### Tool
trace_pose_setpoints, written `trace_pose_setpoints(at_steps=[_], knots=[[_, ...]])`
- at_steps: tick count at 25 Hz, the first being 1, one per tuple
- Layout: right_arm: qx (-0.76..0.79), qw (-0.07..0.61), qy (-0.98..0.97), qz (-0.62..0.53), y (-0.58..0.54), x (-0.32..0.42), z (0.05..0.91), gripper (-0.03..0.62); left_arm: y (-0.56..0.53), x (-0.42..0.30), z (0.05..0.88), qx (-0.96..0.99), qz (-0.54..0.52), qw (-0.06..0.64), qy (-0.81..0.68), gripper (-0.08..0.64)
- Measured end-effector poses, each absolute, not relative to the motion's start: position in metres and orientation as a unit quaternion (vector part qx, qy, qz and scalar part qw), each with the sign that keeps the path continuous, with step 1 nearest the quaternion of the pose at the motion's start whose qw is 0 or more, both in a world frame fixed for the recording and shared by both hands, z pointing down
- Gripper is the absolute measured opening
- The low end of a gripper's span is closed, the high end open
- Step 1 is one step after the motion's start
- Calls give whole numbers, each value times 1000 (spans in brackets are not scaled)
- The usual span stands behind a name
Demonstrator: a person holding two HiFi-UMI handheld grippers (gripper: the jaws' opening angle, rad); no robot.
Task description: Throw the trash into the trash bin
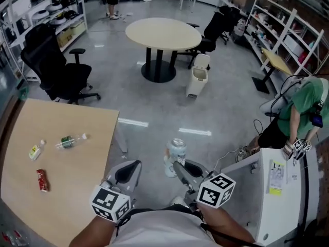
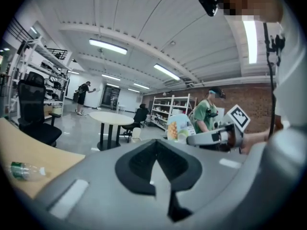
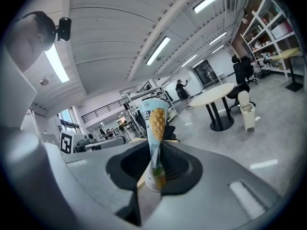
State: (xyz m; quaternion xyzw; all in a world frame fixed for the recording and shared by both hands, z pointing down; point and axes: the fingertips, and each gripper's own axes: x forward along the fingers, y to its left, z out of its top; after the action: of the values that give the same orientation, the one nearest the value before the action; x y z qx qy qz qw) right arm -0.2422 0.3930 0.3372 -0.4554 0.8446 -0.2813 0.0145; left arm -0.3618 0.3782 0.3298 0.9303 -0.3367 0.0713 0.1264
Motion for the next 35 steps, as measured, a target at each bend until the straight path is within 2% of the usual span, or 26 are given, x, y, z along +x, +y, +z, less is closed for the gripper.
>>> trace_pose_setpoints(at_steps=[12, 21, 35], knots=[[-558, 44, 793, -238, 440, -87, 316, 61, 385, -210, 320, 963, 69, 97, -244, 8], [-594, 53, 772, -219, 466, 1, 306, 60, 388, -127, 314, 969, 72, 82, -223, 8], [-595, 75, 768, -222, 466, 41, 317, 60, 394, -105, 323, 962, 114, 78, -236, 8]])
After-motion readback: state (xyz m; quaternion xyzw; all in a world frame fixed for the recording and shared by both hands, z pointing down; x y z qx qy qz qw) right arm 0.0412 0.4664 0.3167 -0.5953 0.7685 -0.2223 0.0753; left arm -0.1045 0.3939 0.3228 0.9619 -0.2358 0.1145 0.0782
